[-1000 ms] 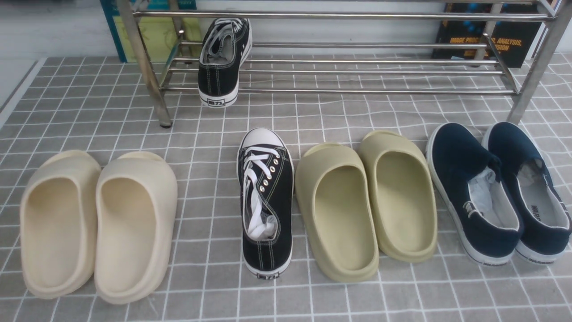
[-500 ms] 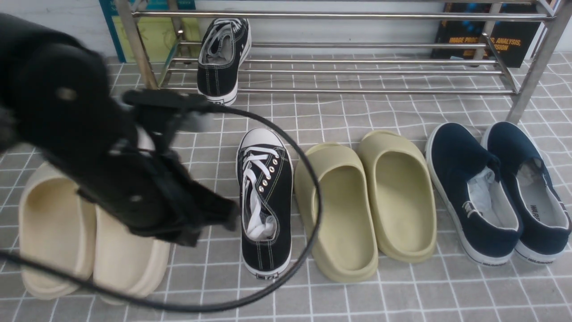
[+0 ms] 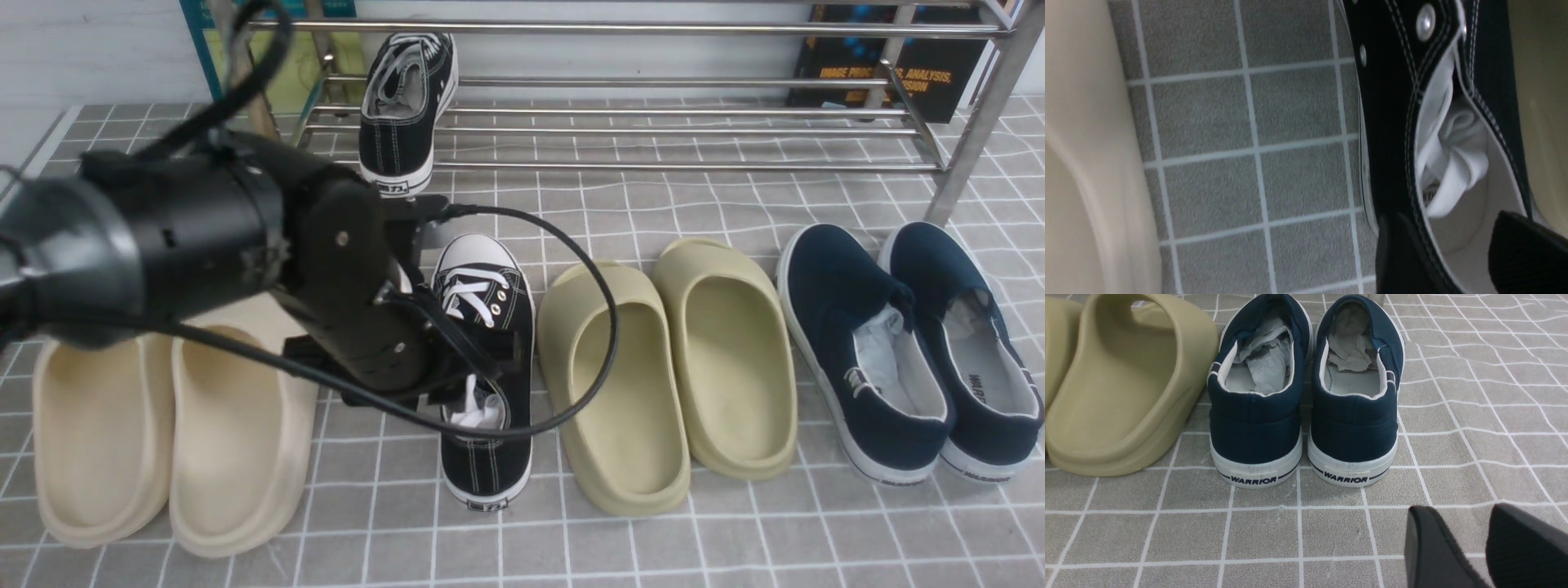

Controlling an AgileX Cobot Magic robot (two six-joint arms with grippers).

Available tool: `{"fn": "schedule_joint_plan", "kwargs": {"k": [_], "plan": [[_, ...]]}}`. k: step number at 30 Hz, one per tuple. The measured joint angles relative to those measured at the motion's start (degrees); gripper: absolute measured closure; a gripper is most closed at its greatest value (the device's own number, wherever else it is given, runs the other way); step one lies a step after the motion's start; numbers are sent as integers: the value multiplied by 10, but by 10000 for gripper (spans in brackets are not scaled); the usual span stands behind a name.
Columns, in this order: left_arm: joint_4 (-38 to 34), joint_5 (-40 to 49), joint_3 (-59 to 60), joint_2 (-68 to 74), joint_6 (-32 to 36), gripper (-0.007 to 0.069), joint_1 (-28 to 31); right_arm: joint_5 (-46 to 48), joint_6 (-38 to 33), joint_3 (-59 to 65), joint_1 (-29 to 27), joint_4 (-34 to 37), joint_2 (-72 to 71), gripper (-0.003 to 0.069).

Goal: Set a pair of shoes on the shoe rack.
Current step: Use the left arm to grab the shoe closest to it

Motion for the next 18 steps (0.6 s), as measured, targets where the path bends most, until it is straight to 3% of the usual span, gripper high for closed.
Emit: {"fn": "schedule_joint_plan", "kwargs": {"k": [5,8,14,17,18], "plan": [[10,-19,0,33,-2,261,0,0,0,0,0,0,0,414],[26,-20,0,59,-2,312,0,0,0,0,0,0,0,414],[28,-21,-5,64,-4,491,0,0,0,0,0,0,0,414],[33,11,-36,61,-4,630,0,0,1,0,0,0,0,414],[35,20,-45,59,-4,638,0,0,1,0,0,0,0,414]]}}
